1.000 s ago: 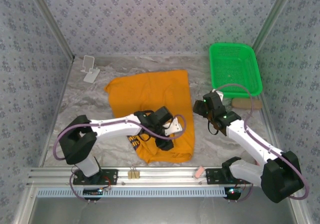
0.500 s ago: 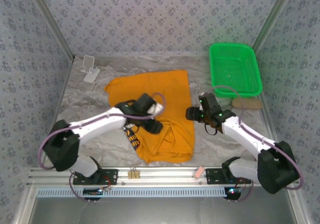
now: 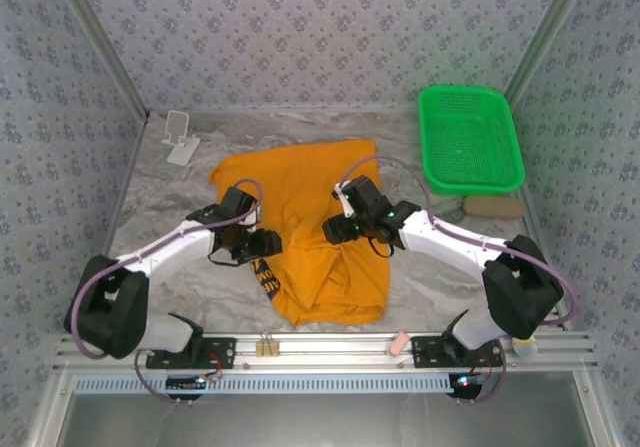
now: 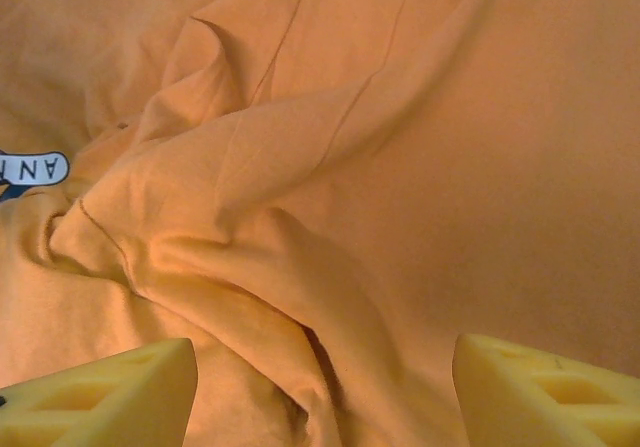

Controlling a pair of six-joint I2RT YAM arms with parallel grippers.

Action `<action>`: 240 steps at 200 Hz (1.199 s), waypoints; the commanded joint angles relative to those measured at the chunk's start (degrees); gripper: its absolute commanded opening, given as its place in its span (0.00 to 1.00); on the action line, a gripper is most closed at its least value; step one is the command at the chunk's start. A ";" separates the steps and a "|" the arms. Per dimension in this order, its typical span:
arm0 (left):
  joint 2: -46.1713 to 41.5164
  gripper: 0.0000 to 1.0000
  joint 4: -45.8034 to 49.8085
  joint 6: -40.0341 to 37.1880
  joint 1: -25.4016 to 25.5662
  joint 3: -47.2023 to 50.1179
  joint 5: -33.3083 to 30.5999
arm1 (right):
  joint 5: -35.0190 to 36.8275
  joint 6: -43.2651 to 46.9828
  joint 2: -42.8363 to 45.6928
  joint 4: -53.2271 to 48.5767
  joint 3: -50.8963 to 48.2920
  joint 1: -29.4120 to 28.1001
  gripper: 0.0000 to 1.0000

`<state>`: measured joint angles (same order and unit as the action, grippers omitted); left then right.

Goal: Fold the inside-out t-shirt

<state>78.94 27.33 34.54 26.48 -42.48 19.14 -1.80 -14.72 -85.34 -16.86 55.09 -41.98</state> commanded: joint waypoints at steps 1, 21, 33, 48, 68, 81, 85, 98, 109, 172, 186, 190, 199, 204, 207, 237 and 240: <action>2.76 0.58 -4.81 -1.29 -1.08 -0.80 3.06 | -0.44 1.61 -0.61 -1.08 2.48 -0.03 0.69; 8.12 0.49 -10.02 -0.77 -1.14 -0.93 9.06 | -0.25 1.52 -1.35 -1.24 3.05 0.39 0.69; 10.12 0.39 -9.29 -1.47 -0.91 -1.67 10.70 | -0.45 1.11 -1.88 -2.43 4.31 0.89 0.69; 9.04 0.18 -9.12 -2.00 -0.82 -0.79 10.23 | -0.53 1.01 -1.91 -2.33 4.91 1.25 0.68; 4.52 0.08 -8.08 -2.12 -0.82 -0.33 10.16 | 2.08 -0.62 -3.02 -1.28 6.52 2.02 0.68; 0.83 0.09 -6.54 -1.86 -0.84 -0.37 8.81 | 5.30 -3.36 -5.05 -1.93 9.58 2.71 0.68; -0.18 0.10 -6.09 -1.96 -0.82 -0.38 8.39 | 5.82 -4.04 -6.04 -2.03 10.63 2.86 0.68; -2.58 0.10 -4.67 -2.31 -0.82 -0.91 8.21 | 6.00 -4.94 -9.30 -2.02 15.10 3.13 0.68; -3.31 0.09 -2.59 -3.27 -0.89 -2.29 9.12 | 5.56 -5.14 -12.00 -2.15 18.47 3.01 0.68; -3.33 0.23 4.11 -4.50 2.43 -6.24 11.64 | 4.29 -3.93 -25.79 -6.37 36.05 2.69 0.68; -2.90 0.33 4.23 -4.39 2.20 -5.60 9.22 | 4.06 -3.65 -27.19 -6.58 37.27 2.61 0.68; -2.54 0.33 4.52 -4.40 1.91 -5.51 8.59 | 4.11 -3.64 -27.39 -6.45 37.28 2.60 0.68; -1.47 0.30 4.99 -5.15 1.34 -5.55 8.36 | 4.03 -3.89 -27.59 -6.25 37.05 2.68 0.69; -1.02 0.28 5.19 -5.58 1.08 -5.55 8.28 | 3.77 -3.94 -27.60 -6.16 36.81 2.67 0.68; -0.70 0.27 5.24 -5.74 0.95 -5.56 8.14 | 3.50 -3.99 -27.60 -6.09 36.70 2.75 0.68; 1.04 0.09 4.81 -7.41 -0.15 -5.45 7.51 | 3.57 -3.04 -27.05 -6.50 34.97 2.94 0.68; 1.00 0.09 5.39 -7.53 -0.14 -5.60 7.12 | 3.64 -2.99 -26.95 -6.61 34.81 2.94 0.68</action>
<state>78.98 30.30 28.91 27.09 -47.20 27.62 2.09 -18.57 -112.18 -21.56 90.54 -39.03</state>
